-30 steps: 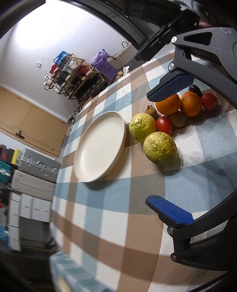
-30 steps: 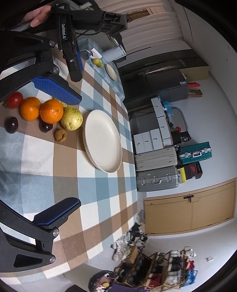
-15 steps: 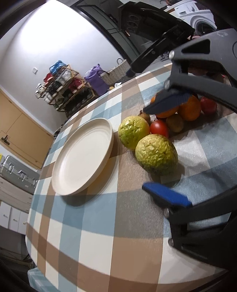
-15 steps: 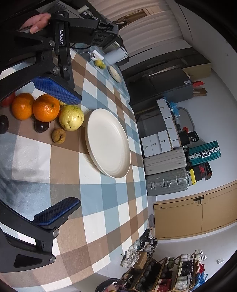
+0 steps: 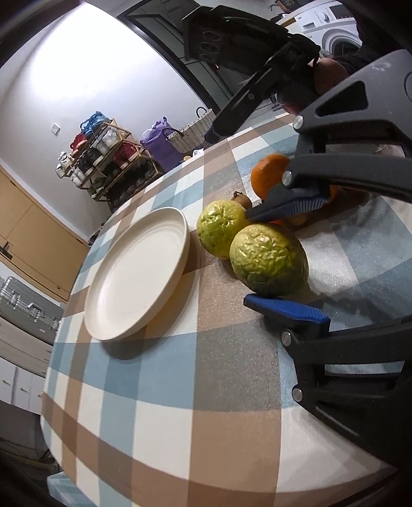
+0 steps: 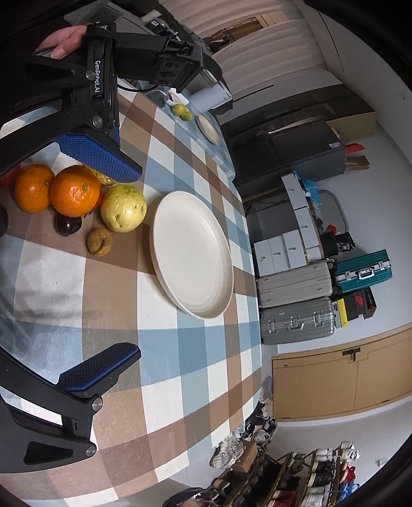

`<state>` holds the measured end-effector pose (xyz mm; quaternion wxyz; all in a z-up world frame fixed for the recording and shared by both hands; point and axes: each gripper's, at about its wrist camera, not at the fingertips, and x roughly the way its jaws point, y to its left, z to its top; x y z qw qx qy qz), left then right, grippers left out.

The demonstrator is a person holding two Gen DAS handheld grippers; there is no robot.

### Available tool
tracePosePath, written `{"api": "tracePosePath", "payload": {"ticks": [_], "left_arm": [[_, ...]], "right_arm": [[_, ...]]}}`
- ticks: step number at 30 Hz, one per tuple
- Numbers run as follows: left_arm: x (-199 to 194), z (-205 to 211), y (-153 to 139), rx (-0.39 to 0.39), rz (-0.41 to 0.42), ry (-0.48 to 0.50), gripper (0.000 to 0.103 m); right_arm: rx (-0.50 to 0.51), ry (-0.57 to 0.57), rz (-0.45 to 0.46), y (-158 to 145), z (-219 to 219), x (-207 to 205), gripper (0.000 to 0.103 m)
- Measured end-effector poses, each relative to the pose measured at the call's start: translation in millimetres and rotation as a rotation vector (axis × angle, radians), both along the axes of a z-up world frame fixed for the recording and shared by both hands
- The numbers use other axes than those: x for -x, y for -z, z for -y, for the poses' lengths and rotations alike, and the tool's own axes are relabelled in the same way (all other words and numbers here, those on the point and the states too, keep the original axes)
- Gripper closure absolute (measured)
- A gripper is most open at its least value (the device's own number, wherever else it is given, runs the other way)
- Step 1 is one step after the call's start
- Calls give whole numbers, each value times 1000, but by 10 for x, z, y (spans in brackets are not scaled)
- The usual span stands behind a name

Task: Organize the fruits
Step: 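Grasp the bumpy green fruit with the left tool while the right tool grasps the yellow-green fruit, then carry both green fruits onto the cream plate and open both tools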

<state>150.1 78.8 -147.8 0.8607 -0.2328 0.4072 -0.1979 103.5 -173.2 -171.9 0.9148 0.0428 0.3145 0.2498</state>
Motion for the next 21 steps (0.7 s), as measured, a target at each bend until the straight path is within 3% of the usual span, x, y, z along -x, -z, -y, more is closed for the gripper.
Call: {"api": "tracePosePath", "payload": {"ticks": [10,21], "left_arm": [[200,-285,-245,-50,67,-60,59],[465,-569,-329,-58,105,-114,59]], "right_arm": [[-20,-147,-152,21,-332,-266,0],[54,-193,-309,218,-761,-587,4]]}}
